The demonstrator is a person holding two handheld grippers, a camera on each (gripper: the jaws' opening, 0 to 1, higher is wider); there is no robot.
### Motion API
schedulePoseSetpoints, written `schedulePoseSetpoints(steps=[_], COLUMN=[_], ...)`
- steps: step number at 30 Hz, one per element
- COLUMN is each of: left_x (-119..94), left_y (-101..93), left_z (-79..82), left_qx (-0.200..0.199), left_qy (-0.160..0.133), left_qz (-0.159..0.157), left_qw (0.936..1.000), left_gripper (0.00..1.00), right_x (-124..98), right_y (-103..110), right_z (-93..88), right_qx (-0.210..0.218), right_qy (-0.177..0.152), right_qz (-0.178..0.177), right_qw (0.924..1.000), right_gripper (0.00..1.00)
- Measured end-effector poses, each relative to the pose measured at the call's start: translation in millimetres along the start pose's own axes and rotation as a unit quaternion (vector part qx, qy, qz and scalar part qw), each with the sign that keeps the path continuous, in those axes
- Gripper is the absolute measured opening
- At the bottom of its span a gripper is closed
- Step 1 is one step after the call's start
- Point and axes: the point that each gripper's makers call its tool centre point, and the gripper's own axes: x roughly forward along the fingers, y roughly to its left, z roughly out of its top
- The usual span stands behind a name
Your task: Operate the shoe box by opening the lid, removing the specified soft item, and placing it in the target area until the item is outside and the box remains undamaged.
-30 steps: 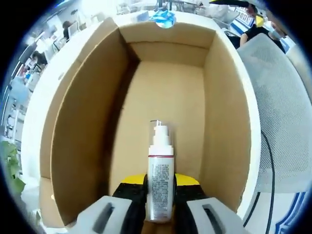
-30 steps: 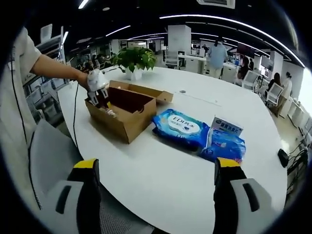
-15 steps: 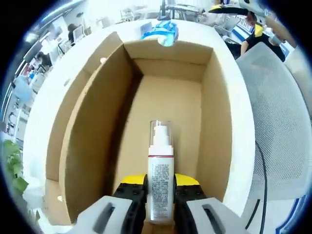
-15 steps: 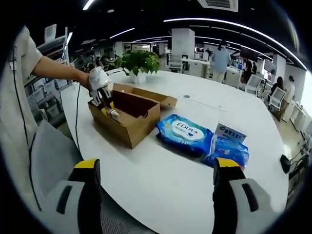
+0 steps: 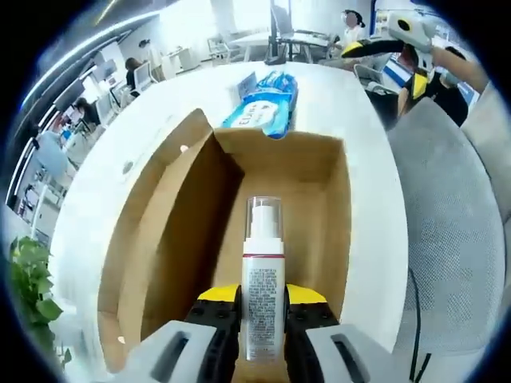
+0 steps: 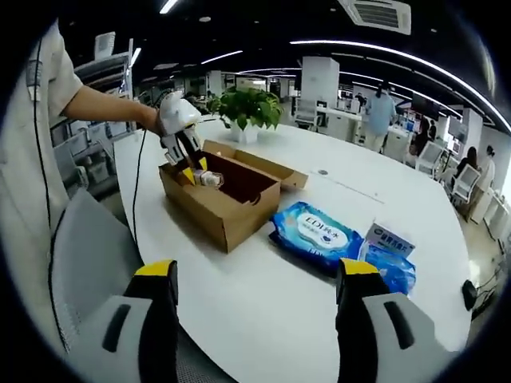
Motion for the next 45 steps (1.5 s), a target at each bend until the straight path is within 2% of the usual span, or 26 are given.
schedulePoseSetpoints(steps=[13, 23, 37, 45], left_x=[-8.0, -13.9, -9.6, -7.6], left_y=[-22.0, -38.9, -72.8, -95.2], left_z=[36.9, 61.3, 87.3, 105.2], left_qx=[0.038, 0.069, 0.100, 0.123], left_qy=[-0.037, -0.066, -0.106, -0.135], left_qz=[-0.004, -0.009, -0.037, -0.055], left_qw=[0.9986, 0.9954, 0.9887, 0.9816], left_gripper=[0.19, 0.19, 0.19, 0.19], right_x=[5.4, 8.8, 18.6, 21.1], right_y=[8.0, 16.8, 39.2, 44.5], right_z=[10.5, 23.8, 36.0, 41.6], right_qx=[-0.023, -0.049, -0.087, -0.105], right_qy=[-0.010, -0.027, -0.036, -0.040], right_qz=[0.013, 0.029, 0.073, 0.087], right_qw=[0.9996, 0.9980, 0.9929, 0.9899], right_gripper=[0.72, 0.63, 0.52, 0.49])
